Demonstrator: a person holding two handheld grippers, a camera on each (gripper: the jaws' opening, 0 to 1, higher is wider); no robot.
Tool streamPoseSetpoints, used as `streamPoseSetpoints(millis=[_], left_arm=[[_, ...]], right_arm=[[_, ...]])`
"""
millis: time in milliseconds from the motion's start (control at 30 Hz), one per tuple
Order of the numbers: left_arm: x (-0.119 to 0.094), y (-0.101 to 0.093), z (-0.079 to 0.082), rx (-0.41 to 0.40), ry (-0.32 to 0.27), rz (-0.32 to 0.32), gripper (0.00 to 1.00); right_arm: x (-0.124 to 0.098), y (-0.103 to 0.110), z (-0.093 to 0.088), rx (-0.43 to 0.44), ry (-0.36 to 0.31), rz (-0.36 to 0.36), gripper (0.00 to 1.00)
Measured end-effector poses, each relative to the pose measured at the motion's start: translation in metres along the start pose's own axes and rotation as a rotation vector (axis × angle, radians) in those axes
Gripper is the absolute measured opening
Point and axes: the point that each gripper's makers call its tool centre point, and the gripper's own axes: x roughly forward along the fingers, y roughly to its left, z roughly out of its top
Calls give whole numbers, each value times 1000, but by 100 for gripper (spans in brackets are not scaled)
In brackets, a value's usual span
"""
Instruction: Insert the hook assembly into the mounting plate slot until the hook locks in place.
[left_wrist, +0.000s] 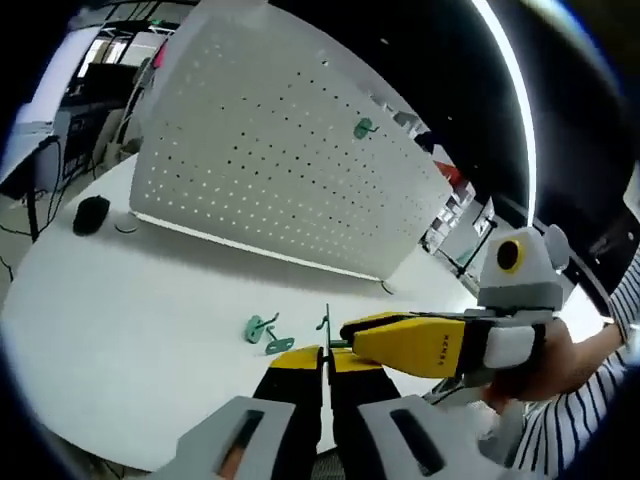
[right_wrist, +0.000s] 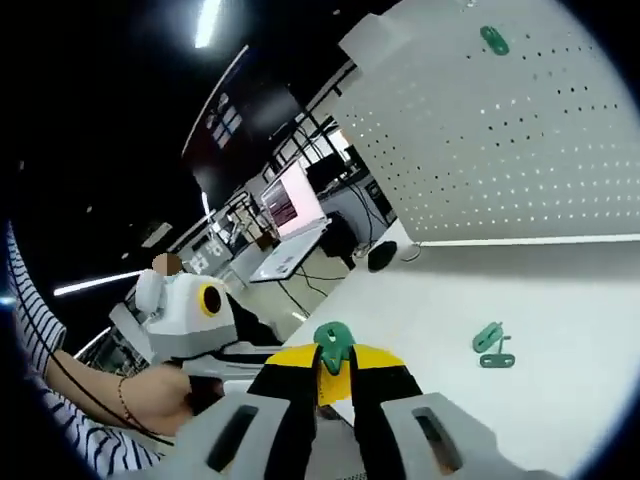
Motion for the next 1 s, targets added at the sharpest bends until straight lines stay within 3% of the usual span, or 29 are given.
streamPoseSetpoints(millis=[133,433,533,700,900,1000], left_arm=[[1,-2,-2,82,11,7,1],[1,1,-4,161,25,52,1],[2,2,-6,154,41,47,1],[4,1,-12,185,74,48,1],[5,2,-22,224,129,45,4],[5,3,-21,248,124,51,4]], right_arm=[[-2,-2,-5,25,12,5,5],[-2,-4,-8,49,-1,-18,3],[-2,-6,-10,69,9,-26,2],[-4,-9,-13,-100,35,-83,0],[-2,-13,-22,-75,64,-92,0],[-2,-14,-22,-44,71,-90,0]])
